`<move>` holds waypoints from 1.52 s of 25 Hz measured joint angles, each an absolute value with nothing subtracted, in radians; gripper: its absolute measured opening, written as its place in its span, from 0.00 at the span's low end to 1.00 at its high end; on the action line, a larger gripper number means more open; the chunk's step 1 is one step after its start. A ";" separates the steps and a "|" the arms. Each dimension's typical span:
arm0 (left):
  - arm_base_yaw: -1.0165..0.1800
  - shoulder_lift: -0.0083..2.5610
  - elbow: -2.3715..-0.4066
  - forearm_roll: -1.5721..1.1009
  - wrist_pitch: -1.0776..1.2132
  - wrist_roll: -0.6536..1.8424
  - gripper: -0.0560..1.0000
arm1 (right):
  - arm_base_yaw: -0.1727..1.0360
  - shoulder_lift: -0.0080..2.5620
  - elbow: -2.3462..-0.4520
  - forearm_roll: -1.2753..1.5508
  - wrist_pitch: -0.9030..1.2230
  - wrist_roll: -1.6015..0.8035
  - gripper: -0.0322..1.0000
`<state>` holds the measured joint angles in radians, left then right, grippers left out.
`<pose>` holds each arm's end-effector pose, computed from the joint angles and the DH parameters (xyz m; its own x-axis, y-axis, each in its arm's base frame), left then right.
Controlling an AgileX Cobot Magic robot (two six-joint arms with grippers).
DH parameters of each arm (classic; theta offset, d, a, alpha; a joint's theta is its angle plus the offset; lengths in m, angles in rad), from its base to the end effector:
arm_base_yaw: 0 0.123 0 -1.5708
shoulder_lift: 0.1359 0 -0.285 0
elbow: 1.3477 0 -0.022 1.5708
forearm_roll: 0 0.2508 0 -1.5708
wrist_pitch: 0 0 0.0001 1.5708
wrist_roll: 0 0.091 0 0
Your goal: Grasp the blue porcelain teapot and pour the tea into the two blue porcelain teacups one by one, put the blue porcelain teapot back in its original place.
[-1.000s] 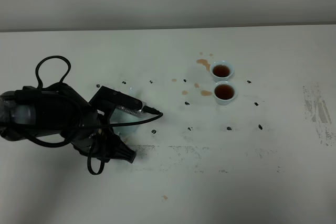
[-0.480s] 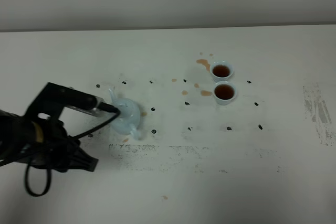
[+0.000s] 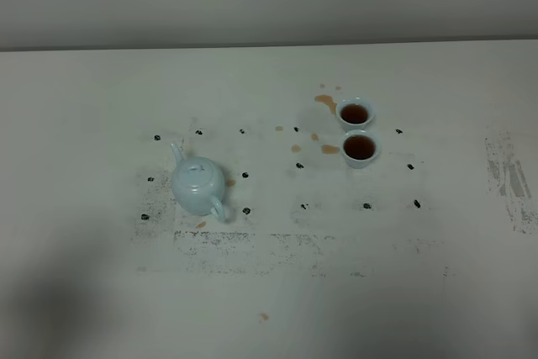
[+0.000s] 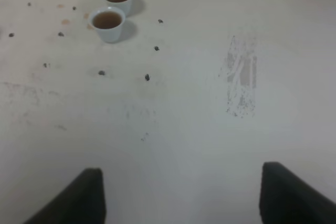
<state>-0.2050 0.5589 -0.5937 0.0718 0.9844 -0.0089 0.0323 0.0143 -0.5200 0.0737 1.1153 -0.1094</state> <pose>0.0857 -0.0123 0.2888 -0.7373 0.1848 -0.6498 0.1879 0.9800 0.0654 -0.0076 0.0058 0.2787 -0.4894 -0.0925 -0.8671 -0.1275 0.9913 -0.0338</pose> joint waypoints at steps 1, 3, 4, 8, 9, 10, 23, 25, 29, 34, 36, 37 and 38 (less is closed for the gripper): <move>-0.194 0.506 -0.591 0.056 1.014 0.011 0.34 | 0.032 0.014 -0.520 0.074 1.115 -0.109 0.60; -0.175 0.422 -0.589 0.017 1.060 0.052 0.35 | 0.032 0.014 -0.520 0.074 1.115 -0.109 0.60; -0.171 0.384 -0.589 0.000 1.085 0.059 0.35 | 0.032 0.014 -0.520 0.074 1.115 -0.109 0.60; -0.168 0.278 -0.570 -0.045 1.148 0.068 0.35 | 0.032 0.014 -0.520 0.074 1.115 -0.109 0.60; -0.168 0.260 -0.554 -0.047 1.150 0.065 0.35 | 0.032 0.014 -0.520 0.074 1.115 -0.109 0.60; -0.168 0.241 -0.534 -0.050 1.154 0.059 0.35 | 0.032 0.014 -0.520 0.074 1.115 -0.109 0.60; -0.168 0.068 -0.496 -0.023 1.146 0.051 0.35 | 0.032 0.014 -0.520 0.074 1.115 -0.109 0.60; -0.168 0.035 -0.496 -0.013 1.143 0.051 0.35 | 0.032 0.014 -0.520 0.074 1.115 -0.109 0.60; -0.167 -0.006 -0.493 0.007 1.140 0.051 0.35 | 0.032 0.014 -0.520 0.074 1.115 -0.109 0.60; -0.167 -0.006 -0.490 0.008 1.134 0.051 0.35 | 0.032 0.014 -0.520 0.074 1.115 -0.109 0.60; -0.167 -0.006 -0.490 0.010 1.127 0.051 0.35 | 0.032 0.014 -0.520 0.074 1.115 -0.109 0.60; -0.167 -0.006 -0.490 0.013 1.122 0.051 0.35 | 0.032 0.014 -0.520 0.074 1.115 -0.109 0.60; -0.167 -0.006 -0.486 0.020 1.113 0.051 0.35 | 0.032 0.014 -0.520 0.074 1.115 -0.109 0.60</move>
